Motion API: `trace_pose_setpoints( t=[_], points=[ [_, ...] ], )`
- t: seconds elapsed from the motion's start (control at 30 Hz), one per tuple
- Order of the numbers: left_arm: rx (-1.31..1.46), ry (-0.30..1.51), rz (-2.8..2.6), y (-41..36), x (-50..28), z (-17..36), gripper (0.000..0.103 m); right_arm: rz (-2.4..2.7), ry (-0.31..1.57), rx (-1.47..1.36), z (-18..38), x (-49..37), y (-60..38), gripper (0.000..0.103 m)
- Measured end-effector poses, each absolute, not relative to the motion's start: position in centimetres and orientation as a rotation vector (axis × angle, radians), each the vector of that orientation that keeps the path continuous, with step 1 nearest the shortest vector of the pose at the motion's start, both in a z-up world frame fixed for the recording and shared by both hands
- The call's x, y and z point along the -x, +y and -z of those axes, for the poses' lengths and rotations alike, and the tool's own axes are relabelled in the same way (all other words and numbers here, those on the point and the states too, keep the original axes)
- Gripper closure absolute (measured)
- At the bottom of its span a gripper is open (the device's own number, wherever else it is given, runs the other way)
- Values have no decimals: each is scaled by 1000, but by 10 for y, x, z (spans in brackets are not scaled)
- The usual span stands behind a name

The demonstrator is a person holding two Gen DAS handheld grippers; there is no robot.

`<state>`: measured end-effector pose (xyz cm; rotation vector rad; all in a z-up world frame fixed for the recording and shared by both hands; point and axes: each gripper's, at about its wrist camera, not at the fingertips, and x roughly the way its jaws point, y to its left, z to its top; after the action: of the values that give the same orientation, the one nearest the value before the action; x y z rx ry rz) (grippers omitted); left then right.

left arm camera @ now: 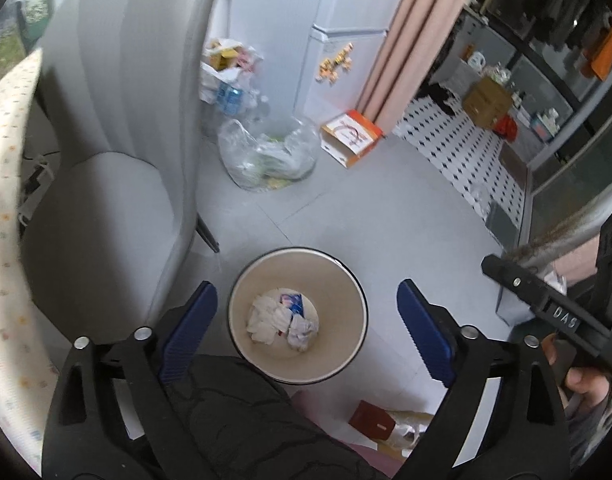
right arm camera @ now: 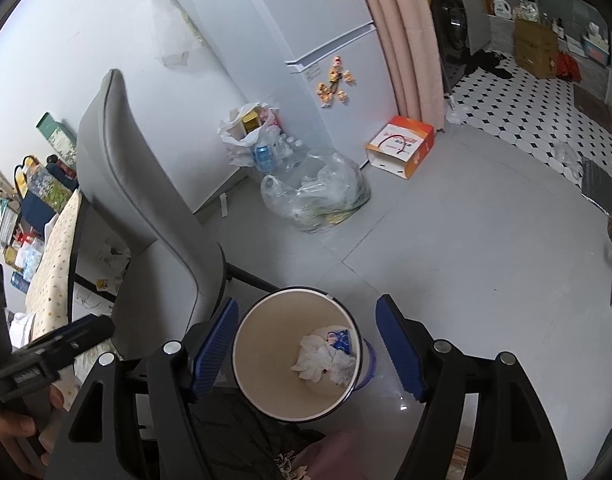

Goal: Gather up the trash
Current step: 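Turn both tools back from the bin toward the table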

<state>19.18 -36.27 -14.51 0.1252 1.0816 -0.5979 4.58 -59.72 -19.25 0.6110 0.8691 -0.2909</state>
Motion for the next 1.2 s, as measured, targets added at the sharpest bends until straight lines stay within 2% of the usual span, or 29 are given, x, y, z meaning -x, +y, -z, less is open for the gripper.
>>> trace_pose_setpoints(
  t=[0.37,0.73,1.2],
  points=[
    [11,954,480,-283,-189,90,6,196,798,-548,149,-71,-538,8],
    [144,835,371,-190,-168,48,6,70,756,-437,107,-79,-462,8],
    [236,762,284,-100,-139,37,6,-52,751,-327,72,-83,-373,8]
  ],
)
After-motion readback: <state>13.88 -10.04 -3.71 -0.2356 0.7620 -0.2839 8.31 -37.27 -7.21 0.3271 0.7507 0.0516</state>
